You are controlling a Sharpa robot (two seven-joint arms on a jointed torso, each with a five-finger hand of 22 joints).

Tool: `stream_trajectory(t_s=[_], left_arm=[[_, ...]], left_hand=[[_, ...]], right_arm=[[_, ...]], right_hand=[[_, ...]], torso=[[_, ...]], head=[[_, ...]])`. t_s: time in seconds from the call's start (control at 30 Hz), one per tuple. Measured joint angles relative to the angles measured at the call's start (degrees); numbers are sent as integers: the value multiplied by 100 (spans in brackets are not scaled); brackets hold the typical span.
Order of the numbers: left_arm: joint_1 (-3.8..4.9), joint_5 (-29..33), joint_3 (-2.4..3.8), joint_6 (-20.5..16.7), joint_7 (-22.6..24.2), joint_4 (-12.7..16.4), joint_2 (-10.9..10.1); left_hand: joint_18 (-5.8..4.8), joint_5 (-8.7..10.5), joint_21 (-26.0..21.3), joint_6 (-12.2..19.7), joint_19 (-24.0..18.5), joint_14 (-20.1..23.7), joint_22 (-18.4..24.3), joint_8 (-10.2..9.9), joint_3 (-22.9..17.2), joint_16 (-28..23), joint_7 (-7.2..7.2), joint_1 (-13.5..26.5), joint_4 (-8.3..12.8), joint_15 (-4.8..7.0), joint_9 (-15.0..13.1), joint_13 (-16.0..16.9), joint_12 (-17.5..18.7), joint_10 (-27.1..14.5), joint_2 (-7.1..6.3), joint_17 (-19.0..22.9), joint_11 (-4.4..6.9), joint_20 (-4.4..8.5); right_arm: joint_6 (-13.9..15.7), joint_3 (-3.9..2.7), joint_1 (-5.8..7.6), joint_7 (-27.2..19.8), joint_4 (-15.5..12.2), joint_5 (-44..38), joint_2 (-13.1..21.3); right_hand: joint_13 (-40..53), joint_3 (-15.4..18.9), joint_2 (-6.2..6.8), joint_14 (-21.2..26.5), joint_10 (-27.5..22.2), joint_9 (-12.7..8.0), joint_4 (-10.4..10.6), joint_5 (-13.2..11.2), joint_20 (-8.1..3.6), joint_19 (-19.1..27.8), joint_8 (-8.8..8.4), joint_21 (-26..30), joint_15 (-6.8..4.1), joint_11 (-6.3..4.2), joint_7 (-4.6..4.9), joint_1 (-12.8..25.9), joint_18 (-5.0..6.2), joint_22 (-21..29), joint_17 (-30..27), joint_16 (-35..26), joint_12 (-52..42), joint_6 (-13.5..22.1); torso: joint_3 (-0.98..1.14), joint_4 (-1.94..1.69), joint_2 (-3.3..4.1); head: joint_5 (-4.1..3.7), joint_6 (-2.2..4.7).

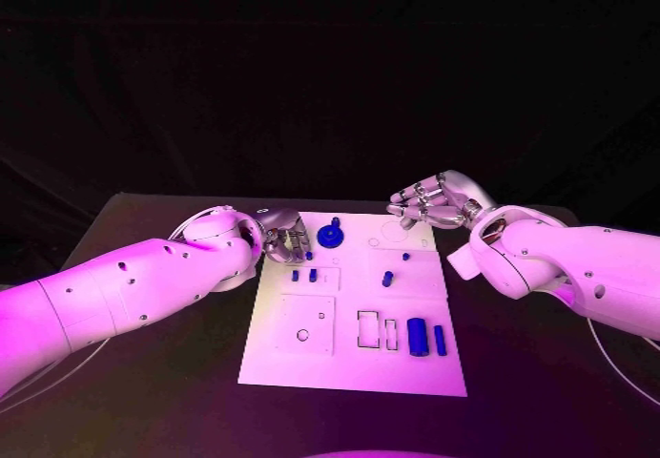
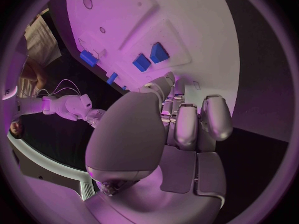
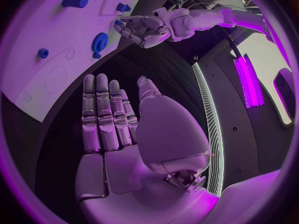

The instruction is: Assemble the parts on the task board

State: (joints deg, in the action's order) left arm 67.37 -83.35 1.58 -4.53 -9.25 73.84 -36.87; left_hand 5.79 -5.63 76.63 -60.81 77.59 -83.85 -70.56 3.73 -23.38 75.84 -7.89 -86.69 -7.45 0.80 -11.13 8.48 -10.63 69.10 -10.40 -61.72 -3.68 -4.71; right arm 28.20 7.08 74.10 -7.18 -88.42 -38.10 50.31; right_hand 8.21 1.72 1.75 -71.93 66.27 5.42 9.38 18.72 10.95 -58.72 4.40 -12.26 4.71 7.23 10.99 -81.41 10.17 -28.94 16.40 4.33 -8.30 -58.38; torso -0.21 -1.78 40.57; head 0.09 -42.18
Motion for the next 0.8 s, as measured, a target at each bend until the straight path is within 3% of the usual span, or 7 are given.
stream_trajectory(t_s=[0.13, 0.27, 0.37, 0.53, 0.63, 0.67, 0.8], left_arm=[[2, 114, 17, -132, 32, 136, -162], [20, 402, 38, -385, 127, 297, -338], [43, 786, 46, -606, 250, 482, -488], [77, 1688, 57, -945, 508, 824, -802], [84, 2444, 58, -1120, 701, 1055, -1033], [85, 2792, 58, -1173, 789, 1144, -1124], [88, 4099, 58, -1258, 1113, 1400, -1391]], left_hand=[[1, 0, -61, 33, -50, 21, 76, 0, 0, -35, -8, 40, 0, -20, 20, 19, 0, 0, -40, 50, 0, -11], [0, 0, -161, 52, -123, 21, 178, 0, 0, -91, 11, 69, 0, -20, 39, 24, 0, 0, -69, 150, 0, -20], [0, 0, -166, 72, -125, 40, 213, 0, 0, -128, -9, 69, 0, -40, 50, 25, 1, 0, -69, 186, 0, -20], [0, 0, -331, 49, -280, 178, 395, 0, -16, -352, -32, 69, -16, -50, 54, 36, 47, 0, -69, 537, 0, -30], [65, 0, -782, -4, -680, 467, 947, 0, -32, -832, -42, 69, -32, -69, 79, 50, 79, -41, -69, 1238, -41, -49], [139, 0, -994, -4, -851, 592, 1193, 0, -32, -1049, -42, 118, -32, -73, 91, 60, 85, -41, -72, 1534, -41, -57], [225, 0, -1525, -5, -1250, 893, 1783, 0, -31, -1562, -44, 146, -32, -86, 123, 102, 85, -41, -55, 2208, -41, -70]], right_arm=[[-152, 0, 0, 94, 102, -325, 24], [-366, 0, 1, 224, 199, -876, 40], [-556, -1, 2, 357, 252, -1423, 48], [-862, -2, 3, 633, 261, -2477, 70], [-1008, -2, 2, 820, 206, -3161, 80], [-1055, -1, 1, 894, 181, -3427, 80], [-1182, -1, -5, 1140, 127, -4230, 61]], right_hand=[[-59, -196, 15, -223, -18, 0, -196, -150, -95, -177, 39, -99, -113, -18, -69, -317, 0, -33, 36, 102, 24, -70], [-125, -363, 72, -753, 48, 4, -363, -180, -285, -584, 45, -450, -273, -122, -145, -505, 0, -240, 207, 372, 24, -188], [-184, -498, 124, -1154, 147, 4, -474, -180, -442, -895, 59, -816, -418, -221, -209, -557, 0, -501, 440, 668, 24, -298], [-273, -811, 216, -1207, 297, -9, -517, -109, -596, -1088, 68, -1376, -514, -325, -268, -506, 0, -992, 989, 1393, 82, -436], [-309, -1007, 290, -1208, 334, -23, -510, -109, -609, -1308, 68, -2173, -515, -345, -293, -432, 0, -1679, 1322, 1922, 123, -461], [-325, -1099, 335, -1208, 335, -26, -502, -117, -617, -1420, 64, -2583, -515, -345, -299, -387, -94, -2025, 1456, 2140, 158, -487], [-375, -1358, 461, -1208, 333, -42, -449, -178, -610, -1677, 10, -3615, -515, -342, -281, -261, -233, -2901, 1983, 2891, 264, -509]], torso=[[-1, -5, -3], [-1, -6, -5], [-2, -5, -5], [-2, 3, 1], [-1, 7, 5], [0, 7, 7], [-2, 1, 8]], head=[[-21, 18], [-32, 43], [-42, 66], [-103, 106], [-171, 125], [-202, 131], [-303, 144]])
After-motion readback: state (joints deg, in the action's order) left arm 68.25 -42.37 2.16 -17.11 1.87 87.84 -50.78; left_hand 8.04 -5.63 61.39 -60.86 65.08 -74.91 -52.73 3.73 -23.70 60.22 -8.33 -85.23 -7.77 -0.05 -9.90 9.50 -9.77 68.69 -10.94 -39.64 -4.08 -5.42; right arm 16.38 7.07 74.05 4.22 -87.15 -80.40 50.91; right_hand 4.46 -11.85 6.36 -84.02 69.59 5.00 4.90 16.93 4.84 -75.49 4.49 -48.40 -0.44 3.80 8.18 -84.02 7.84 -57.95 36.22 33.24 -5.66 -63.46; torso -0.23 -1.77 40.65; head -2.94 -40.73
